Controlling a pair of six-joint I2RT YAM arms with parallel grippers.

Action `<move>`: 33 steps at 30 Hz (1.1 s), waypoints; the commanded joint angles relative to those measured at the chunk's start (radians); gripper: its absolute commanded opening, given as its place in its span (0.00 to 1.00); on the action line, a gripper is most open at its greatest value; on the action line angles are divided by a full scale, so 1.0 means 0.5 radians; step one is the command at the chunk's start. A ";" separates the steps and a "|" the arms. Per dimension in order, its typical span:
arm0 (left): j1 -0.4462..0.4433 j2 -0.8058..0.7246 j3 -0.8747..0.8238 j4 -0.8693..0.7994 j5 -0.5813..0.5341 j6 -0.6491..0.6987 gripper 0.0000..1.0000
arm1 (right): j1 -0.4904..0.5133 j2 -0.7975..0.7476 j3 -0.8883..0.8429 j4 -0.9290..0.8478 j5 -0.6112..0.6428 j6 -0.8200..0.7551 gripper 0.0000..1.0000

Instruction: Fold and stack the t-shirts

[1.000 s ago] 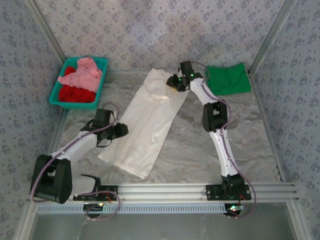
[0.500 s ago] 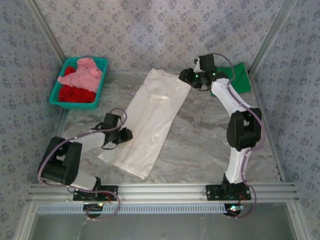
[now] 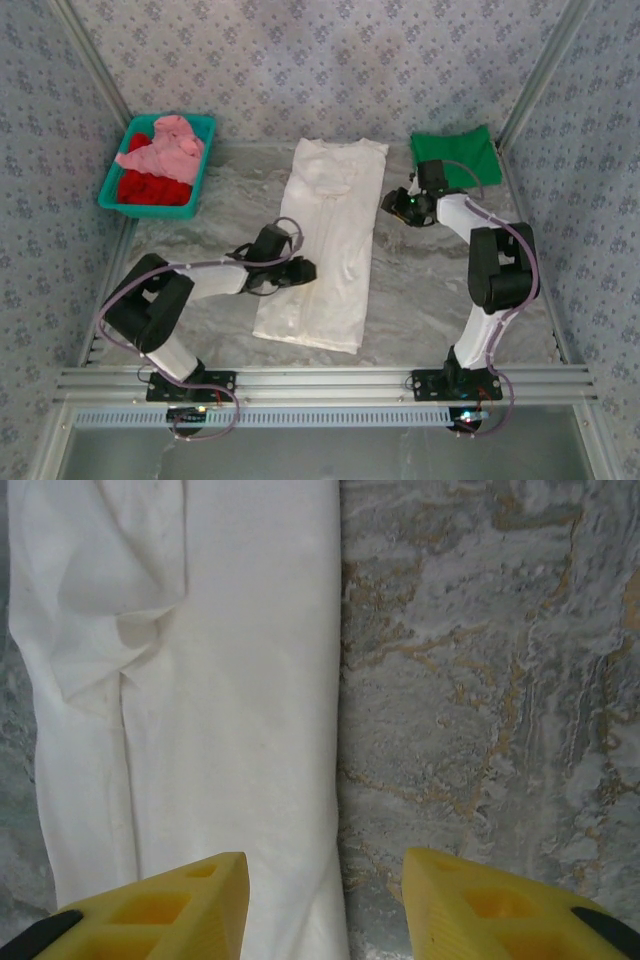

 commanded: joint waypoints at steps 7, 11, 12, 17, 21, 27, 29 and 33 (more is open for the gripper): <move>0.243 -0.149 0.235 -0.170 0.078 0.225 0.25 | 0.085 0.039 0.124 0.078 -0.092 -0.033 0.46; 0.365 -0.079 0.245 -0.218 -0.027 0.334 0.25 | 0.189 0.071 0.129 0.082 -0.120 -0.032 0.44; 0.372 -0.040 0.270 -0.278 -0.062 0.367 0.24 | 0.212 0.067 0.119 0.070 -0.103 -0.039 0.44; 0.371 0.060 0.168 -0.181 -0.067 0.337 0.22 | 0.250 -0.013 -0.036 0.083 -0.027 -0.052 0.43; 0.346 0.136 0.096 -0.179 -0.059 0.324 0.20 | 0.250 -0.141 -0.242 0.134 0.070 -0.098 0.43; 0.203 0.207 -0.025 -0.034 -0.067 0.176 0.20 | 0.251 -0.456 -0.572 0.343 0.199 -0.132 0.43; 0.159 0.228 -0.040 0.026 -0.053 0.109 0.20 | 0.254 -0.555 -0.662 0.389 0.235 -0.149 0.43; 0.110 0.195 -0.017 0.087 -0.029 0.024 0.20 | 0.254 -0.695 -0.780 0.396 0.282 -0.184 0.43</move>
